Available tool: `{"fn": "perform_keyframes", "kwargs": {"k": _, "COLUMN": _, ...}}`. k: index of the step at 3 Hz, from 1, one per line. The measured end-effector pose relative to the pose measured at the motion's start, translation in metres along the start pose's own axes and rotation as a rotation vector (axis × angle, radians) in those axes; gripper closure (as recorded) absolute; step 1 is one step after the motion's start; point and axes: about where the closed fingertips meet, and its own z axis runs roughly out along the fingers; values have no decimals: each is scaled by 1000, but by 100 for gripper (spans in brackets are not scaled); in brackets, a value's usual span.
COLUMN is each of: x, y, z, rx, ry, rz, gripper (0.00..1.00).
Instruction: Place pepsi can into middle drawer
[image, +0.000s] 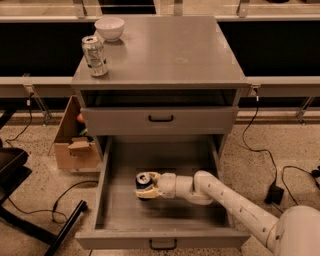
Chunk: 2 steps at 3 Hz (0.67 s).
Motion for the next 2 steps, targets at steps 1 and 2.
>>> {"fn": "perform_keyframes", "kwargs": {"k": 1, "x": 1, "y": 0, "z": 2, "rx": 7, "ry": 4, "rz": 2, "gripper": 82}}
{"fn": "perform_keyframes", "kwargs": {"k": 2, "x": 1, "y": 0, "z": 3, "rx": 4, "ry": 3, "rz": 2, "gripper": 59}}
